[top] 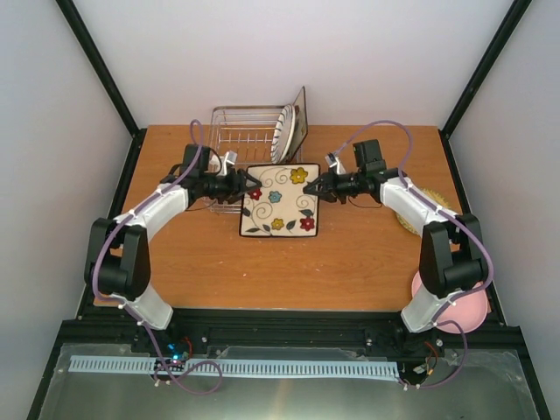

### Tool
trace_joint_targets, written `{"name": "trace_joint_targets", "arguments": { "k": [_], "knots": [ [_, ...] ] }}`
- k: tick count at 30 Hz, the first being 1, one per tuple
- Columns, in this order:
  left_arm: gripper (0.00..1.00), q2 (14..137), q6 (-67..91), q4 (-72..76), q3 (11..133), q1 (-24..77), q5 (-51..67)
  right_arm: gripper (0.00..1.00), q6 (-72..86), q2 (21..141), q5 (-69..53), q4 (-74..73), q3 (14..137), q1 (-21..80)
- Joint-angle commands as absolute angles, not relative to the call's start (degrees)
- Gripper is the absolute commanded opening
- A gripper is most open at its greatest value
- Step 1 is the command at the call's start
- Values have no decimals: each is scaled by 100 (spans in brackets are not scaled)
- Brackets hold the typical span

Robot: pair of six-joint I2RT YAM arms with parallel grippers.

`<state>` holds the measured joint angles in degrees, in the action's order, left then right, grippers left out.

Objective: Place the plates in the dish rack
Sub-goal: Pick up the plate at the center of the board.

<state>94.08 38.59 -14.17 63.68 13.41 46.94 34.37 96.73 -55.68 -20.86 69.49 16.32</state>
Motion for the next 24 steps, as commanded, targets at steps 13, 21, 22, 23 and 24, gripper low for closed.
{"name": "trace_joint_targets", "arguments": {
  "k": [13, 21, 22, 23, 24],
  "knots": [
    [92, 8029, 3248, -2822, 6997, -447, 3988, 3, 2686, 9024, -4635, -3141, 8808, 1834],
    [100, 7857, 3368, -2739, 7029, -598, 3509, 3, 2271, 9437, -2970, -3498, 10488, 2292],
    [100, 7813, 3388, -2767, 7040, -598, 3394, 3, 2240, 9493, -2784, -3500, 10605, 2329],
    [100, 7761, 3403, -2739, 7010, -598, 3328, 3, 2200, 9522, -2427, -3444, 10725, 2407],
    [100, 7693, 3424, -2712, 6965, -598, 3293, 3, 2154, 9543, -2190, -3309, 10785, 2475]
  ]
}}
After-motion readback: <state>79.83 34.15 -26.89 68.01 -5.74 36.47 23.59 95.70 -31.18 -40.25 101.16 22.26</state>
